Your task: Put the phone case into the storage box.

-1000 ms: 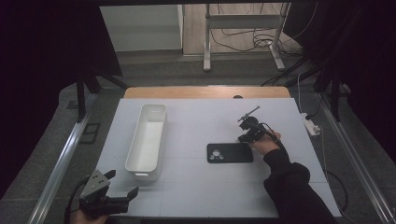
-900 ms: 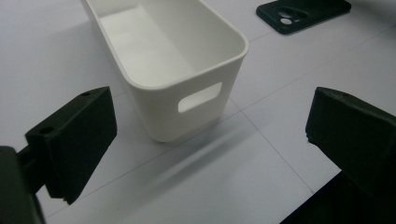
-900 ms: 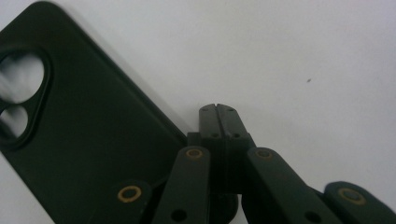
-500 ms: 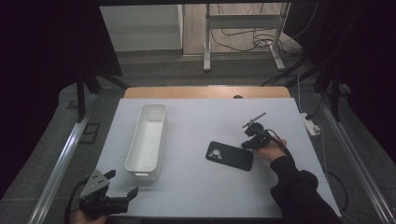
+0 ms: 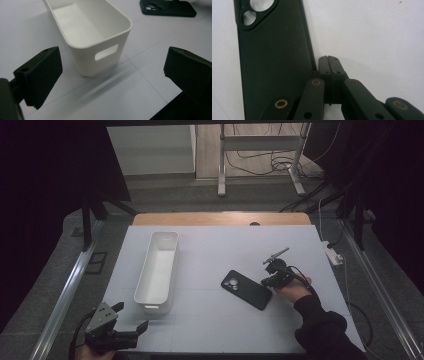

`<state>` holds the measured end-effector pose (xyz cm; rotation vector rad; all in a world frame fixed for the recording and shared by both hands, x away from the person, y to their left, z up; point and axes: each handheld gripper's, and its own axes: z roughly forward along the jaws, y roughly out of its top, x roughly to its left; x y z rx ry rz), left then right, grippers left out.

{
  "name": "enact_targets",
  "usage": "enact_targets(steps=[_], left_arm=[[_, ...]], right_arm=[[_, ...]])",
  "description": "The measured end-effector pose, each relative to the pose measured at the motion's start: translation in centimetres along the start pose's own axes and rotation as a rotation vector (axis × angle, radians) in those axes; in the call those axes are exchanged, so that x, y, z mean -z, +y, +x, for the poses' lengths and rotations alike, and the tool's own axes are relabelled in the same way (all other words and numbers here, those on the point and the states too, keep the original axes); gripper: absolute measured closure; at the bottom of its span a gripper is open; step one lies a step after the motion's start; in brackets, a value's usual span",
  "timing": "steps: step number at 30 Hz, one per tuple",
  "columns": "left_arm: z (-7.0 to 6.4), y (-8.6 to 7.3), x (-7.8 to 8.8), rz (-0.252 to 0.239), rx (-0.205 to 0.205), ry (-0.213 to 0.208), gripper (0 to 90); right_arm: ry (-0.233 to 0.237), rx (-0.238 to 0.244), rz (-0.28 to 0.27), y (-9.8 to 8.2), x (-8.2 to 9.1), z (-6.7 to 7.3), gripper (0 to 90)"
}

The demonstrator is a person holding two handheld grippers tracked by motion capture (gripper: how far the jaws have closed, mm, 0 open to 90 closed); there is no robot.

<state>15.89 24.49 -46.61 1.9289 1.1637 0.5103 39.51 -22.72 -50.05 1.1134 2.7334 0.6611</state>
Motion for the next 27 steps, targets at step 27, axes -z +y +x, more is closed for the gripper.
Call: enact_targets(steps=[27], left_arm=[[0.0,0.1,-0.1,-0.001,-0.006,-0.004,2.7]], right_arm=[[0.010,-0.001,-0.004,-2.1,0.9,2.0,89.2]])
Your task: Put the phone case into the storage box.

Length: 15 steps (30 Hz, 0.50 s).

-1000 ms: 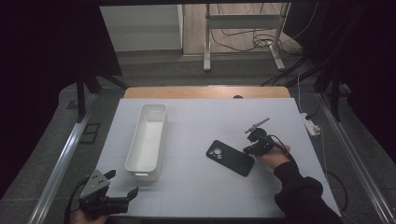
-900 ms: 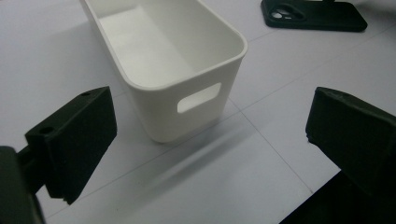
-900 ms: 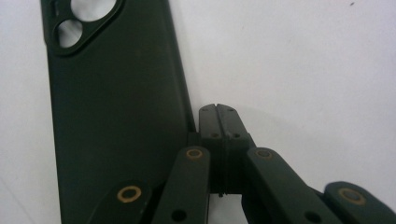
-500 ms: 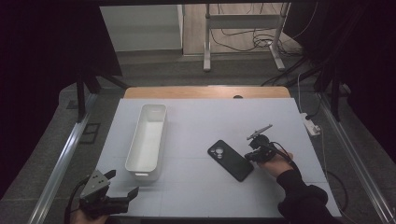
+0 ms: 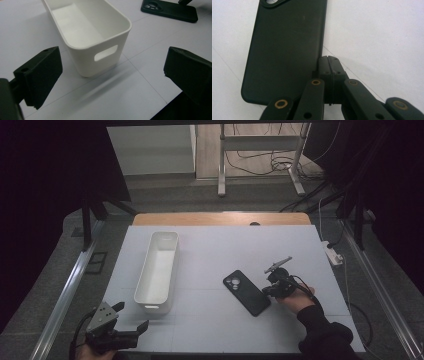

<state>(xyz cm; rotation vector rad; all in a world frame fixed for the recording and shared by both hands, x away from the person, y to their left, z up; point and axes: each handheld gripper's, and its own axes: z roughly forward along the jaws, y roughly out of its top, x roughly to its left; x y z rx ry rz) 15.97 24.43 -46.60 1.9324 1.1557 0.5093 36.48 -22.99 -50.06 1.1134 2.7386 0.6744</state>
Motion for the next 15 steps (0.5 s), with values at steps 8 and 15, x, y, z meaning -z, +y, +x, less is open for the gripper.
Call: enact_targets(steps=[8,15], left_arm=[[0.0,0.0,0.0,-0.001,0.001,-0.001,2.7],[0.1,-0.1,0.0,-0.001,0.002,-0.001,2.7]], right_arm=[[-0.041,0.003,-0.046,-0.1,1.2,-0.2,76.8],[-0.073,-0.021,-0.067,0.0,2.3,-0.2,49.5]])
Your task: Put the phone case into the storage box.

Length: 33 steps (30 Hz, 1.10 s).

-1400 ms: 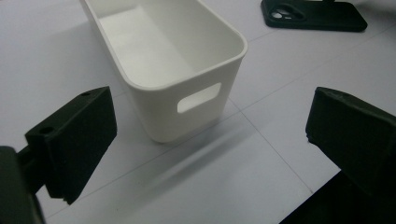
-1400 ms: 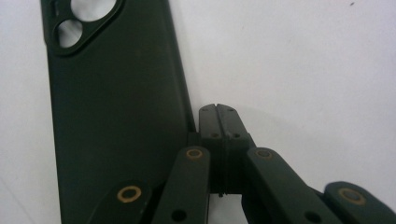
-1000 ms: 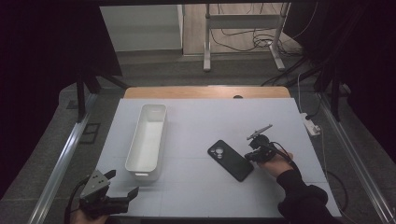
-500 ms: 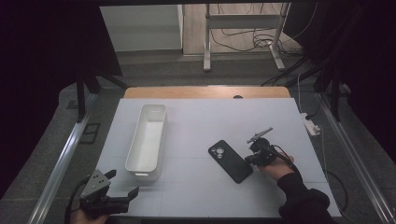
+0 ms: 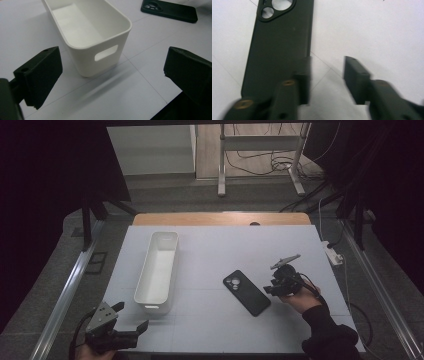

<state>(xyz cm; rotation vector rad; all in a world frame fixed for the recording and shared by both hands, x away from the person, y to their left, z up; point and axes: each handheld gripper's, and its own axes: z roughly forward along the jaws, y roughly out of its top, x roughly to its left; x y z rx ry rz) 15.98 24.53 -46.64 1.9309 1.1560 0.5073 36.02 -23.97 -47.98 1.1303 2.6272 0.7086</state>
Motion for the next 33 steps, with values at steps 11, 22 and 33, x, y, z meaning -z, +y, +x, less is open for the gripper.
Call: enact_targets(steps=[11,22,33], left_arm=[[0.1,-0.1,0.0,-0.003,0.001,-0.002,2.7],[0.0,0.0,0.0,0.002,0.002,-0.001,2.7],[0.0,0.0,0.0,0.003,0.000,-0.001,2.7]], right_arm=[[-0.018,-0.018,-0.014,0.2,0.3,0.3,2.8],[0.016,-0.011,-0.030,0.2,0.3,1.3,0.0],[0.028,0.004,-0.027,0.9,-0.1,3.2,0.0]])
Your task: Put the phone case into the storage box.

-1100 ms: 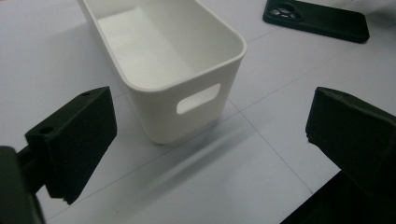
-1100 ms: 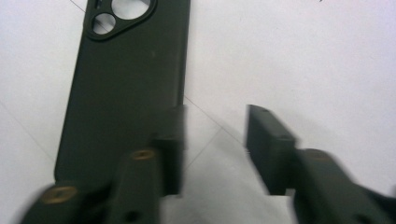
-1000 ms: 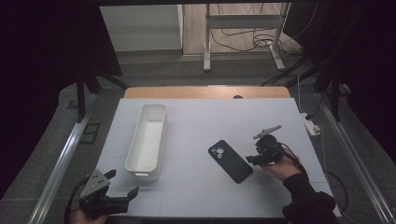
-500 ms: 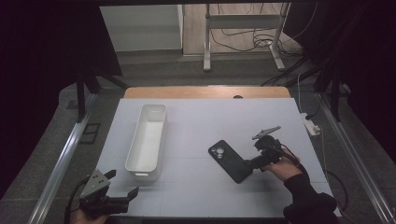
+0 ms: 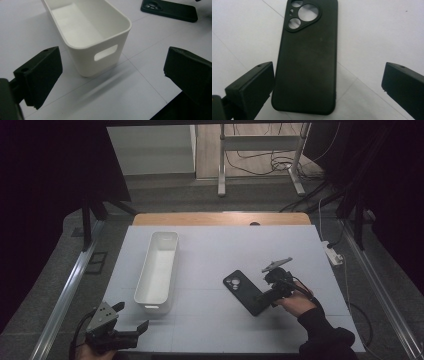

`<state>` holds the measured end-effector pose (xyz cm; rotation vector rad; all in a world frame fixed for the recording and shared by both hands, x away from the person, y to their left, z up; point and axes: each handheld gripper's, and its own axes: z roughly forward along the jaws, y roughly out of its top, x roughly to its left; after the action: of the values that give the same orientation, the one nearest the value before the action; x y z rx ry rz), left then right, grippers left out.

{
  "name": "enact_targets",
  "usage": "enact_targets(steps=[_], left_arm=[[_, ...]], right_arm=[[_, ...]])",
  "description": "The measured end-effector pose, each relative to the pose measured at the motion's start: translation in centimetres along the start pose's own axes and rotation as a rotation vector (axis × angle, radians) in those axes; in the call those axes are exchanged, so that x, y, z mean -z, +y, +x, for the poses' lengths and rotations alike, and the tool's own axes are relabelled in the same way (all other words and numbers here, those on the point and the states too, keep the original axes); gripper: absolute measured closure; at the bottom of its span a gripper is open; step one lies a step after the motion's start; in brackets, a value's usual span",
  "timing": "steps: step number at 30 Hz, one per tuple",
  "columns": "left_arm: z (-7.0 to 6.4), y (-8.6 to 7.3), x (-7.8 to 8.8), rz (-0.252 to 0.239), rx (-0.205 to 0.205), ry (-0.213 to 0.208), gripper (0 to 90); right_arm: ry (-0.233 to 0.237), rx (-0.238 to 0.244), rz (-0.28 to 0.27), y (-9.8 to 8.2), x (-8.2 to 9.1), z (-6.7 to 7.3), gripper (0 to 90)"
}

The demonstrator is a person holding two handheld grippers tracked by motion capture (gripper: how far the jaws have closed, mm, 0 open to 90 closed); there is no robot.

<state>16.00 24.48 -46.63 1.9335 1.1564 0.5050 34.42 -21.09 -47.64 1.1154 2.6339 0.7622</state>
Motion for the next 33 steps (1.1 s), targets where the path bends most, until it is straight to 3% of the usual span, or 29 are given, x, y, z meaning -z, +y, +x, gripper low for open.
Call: enact_targets(steps=[16,33], left_arm=[[0.0,0.0,0.0,0.002,-0.002,0.000,2.8],[0.0,0.0,0.0,0.001,-0.001,0.000,2.7]], right_arm=[[0.017,0.005,0.022,1.2,-1.3,2.4,0.0],[-0.014,0.024,0.082,-0.2,-3.9,2.2,0.0]])
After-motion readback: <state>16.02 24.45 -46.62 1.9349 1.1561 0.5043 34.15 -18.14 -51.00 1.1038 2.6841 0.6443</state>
